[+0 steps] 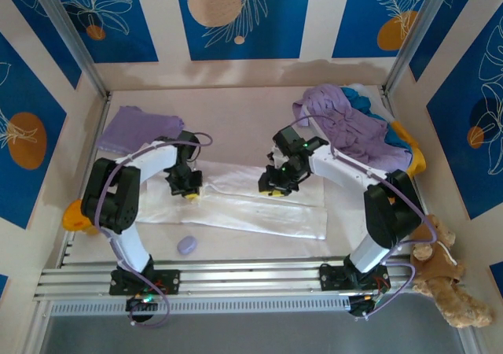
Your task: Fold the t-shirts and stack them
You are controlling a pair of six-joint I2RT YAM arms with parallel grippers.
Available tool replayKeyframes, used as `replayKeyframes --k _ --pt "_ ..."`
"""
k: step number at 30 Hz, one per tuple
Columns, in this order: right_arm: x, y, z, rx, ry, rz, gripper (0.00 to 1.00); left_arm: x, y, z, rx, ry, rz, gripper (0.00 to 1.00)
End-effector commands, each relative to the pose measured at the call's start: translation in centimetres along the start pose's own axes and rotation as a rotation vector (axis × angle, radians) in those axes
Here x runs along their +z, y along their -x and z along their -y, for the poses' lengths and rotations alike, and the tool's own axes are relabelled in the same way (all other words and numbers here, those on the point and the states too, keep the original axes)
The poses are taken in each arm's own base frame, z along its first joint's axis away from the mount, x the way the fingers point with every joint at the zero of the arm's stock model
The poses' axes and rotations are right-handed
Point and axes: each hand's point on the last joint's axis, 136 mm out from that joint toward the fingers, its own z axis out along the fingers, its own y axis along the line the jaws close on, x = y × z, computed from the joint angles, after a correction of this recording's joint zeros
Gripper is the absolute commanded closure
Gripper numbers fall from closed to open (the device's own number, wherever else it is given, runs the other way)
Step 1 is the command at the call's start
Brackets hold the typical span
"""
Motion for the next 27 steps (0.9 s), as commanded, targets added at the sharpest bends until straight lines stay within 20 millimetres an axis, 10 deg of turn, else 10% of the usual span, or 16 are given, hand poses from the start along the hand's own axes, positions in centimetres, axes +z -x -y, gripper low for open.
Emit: replayKeyframes --k 1,13,27 --pt "-0.6 -0.5 0.7 0.046 -0.010 0.017 0.63 0.5 -0.7 2.0 0.031 -0.043 -0.029 0.94" --pt "-0.7 0.9 4.3 0.098 -0.129 0.037 0.63 -1.1 -2.5 5.0 0.080 -0.115 -0.035 0.88" --pt "2.0 3.6 6.8 0.146 -0.162 0.009 0.64 -5.2 -0.3 -2.2 0.111 0.206 0.030 0.94"
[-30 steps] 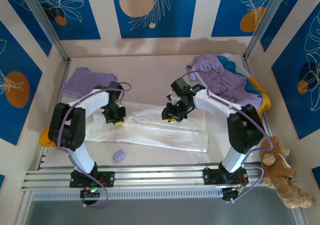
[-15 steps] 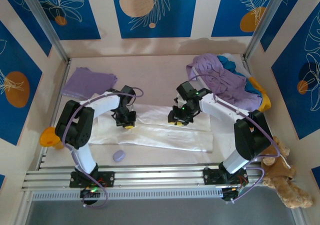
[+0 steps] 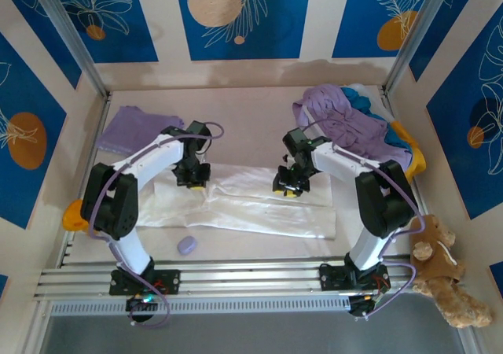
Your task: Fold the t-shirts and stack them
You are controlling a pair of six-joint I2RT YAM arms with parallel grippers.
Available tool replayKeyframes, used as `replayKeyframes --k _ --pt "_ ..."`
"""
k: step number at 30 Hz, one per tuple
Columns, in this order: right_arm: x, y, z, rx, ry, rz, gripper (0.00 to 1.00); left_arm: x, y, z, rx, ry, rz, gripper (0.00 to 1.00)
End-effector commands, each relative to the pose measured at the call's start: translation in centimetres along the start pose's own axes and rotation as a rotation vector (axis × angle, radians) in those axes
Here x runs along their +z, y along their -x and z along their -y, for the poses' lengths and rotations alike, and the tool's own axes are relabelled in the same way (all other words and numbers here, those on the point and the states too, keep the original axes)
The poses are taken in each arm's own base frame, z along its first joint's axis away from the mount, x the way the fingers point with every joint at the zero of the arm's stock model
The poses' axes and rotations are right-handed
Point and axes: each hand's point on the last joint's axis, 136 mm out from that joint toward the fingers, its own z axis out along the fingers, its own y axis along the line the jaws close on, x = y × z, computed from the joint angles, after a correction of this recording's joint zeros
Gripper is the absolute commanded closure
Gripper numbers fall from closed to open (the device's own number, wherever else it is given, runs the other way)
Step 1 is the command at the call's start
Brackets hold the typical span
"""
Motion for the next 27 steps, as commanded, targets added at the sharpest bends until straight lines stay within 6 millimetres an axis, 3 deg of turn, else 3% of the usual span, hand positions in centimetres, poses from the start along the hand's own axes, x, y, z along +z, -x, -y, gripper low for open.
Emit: replayKeyframes --k 1,12,22,27 --pt "0.2 1.1 -0.4 -0.013 0.013 0.003 0.64 0.4 -0.9 -3.3 -0.006 0.095 -0.049 0.94" --pt "1.8 0.7 2.1 0.062 0.023 -0.045 0.64 4.2 2.3 -1.5 -0.017 -0.001 -0.102 0.95" --pt "0.3 0.6 4.1 0.121 0.019 -0.030 0.64 6.2 6.2 1.3 -0.005 -0.070 -0.131 0.94" --pt "-0.1 0.2 5.0 0.148 0.012 -0.027 0.64 6.3 8.9 3.4 0.035 -0.099 -0.108 0.93"
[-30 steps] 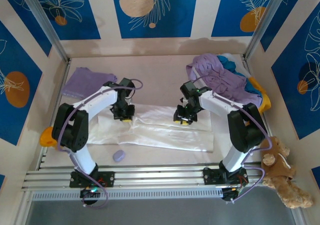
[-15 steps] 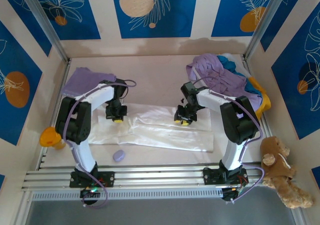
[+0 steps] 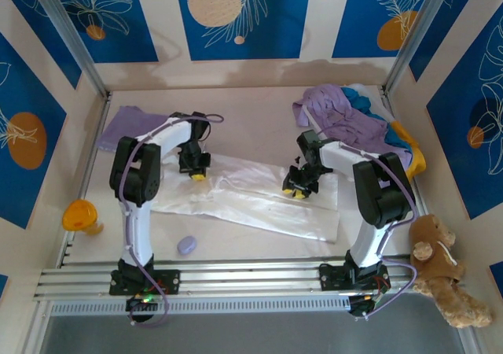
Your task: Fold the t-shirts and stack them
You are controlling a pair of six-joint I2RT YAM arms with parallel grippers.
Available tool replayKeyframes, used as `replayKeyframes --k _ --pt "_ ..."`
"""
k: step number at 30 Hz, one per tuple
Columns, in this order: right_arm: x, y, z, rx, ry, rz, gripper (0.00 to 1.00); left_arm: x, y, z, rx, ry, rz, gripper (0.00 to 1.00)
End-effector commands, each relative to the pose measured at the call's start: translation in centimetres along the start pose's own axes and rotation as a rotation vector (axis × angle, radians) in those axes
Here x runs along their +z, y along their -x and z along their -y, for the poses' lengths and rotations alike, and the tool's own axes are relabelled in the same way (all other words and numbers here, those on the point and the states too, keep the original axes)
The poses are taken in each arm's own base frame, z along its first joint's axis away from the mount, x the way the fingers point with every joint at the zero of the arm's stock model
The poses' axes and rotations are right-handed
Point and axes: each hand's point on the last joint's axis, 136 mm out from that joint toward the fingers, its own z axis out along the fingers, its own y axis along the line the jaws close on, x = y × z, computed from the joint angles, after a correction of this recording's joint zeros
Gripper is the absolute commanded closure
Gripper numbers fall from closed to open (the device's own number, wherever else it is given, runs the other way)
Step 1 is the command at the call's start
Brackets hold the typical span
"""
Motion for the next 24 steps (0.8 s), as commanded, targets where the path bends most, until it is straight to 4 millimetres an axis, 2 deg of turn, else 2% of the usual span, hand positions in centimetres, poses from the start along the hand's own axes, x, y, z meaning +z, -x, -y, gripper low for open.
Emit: replayKeyframes --k 1,8,13,17,18,21,24 --pt "-0.7 -1.2 1.1 0.025 -0.019 -0.018 0.64 0.8 2.3 2.5 0.059 -0.056 0.022 0.93" --pt "-0.6 -2.2 1.9 0.053 -0.019 -0.024 0.64 1.0 4.9 6.3 0.103 -0.102 0.030 0.91" --pt "-0.2 -3.0 2.2 0.058 -0.014 -0.037 0.64 0.6 7.0 9.7 0.139 -0.156 0.060 0.90" --pt "-0.1 -3.5 2.0 0.044 0.004 -0.043 0.64 -0.5 8.7 12.7 0.158 -0.229 0.113 0.82" --pt "0.0 -3.7 1.9 0.034 0.004 -0.049 0.64 -0.9 9.2 12.7 0.154 -0.213 0.131 0.80" --pt "-0.3 -4.3 2.0 0.007 -0.040 -0.060 0.64 -2.9 10.4 11.0 0.136 -0.126 0.187 0.78" --pt "-0.5 -4.6 1.9 0.001 -0.046 -0.055 0.64 -4.7 10.8 9.7 0.119 -0.109 0.224 0.77"
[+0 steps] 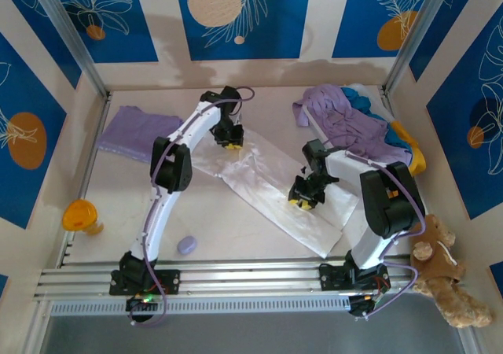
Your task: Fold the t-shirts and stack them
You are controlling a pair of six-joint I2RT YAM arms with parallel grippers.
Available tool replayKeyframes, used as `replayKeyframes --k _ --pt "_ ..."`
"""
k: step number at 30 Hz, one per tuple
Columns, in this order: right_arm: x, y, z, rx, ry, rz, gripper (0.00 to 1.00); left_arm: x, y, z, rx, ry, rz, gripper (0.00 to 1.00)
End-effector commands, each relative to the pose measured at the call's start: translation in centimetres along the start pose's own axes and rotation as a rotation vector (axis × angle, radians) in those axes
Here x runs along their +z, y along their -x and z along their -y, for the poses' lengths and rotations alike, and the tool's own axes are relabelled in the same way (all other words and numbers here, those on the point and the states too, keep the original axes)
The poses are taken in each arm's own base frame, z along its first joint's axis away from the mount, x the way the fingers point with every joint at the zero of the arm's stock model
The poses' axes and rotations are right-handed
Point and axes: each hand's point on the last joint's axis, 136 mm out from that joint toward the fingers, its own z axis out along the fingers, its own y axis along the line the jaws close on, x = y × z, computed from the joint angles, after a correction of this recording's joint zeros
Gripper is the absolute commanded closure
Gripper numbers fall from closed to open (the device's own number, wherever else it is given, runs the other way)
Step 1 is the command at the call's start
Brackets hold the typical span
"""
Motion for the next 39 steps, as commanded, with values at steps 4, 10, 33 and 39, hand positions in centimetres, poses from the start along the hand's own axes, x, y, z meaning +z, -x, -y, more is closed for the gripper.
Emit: replayKeyframes --k 4,10,33,39 --pt "-0.8 -0.9 -0.4 -0.001 0.016 -0.002 0.63 -4.4 -0.8 -2.2 -0.022 0.090 0.025 0.77" --pt "-1.2 -0.9 -0.8 -0.013 0.035 0.016 0.64 -3.2 -3.5 -3.4 -0.047 0.107 -0.036 0.77" --pt "0.5 0.6 1.7 -0.003 -0.091 -0.006 0.63 1.4 -5.3 -6.6 -0.038 0.202 -0.106 0.80" --pt "0.1 -1.0 0.1 -0.023 -0.084 -0.021 0.64 1.6 -3.5 -7.3 -0.017 0.243 -0.107 0.80"
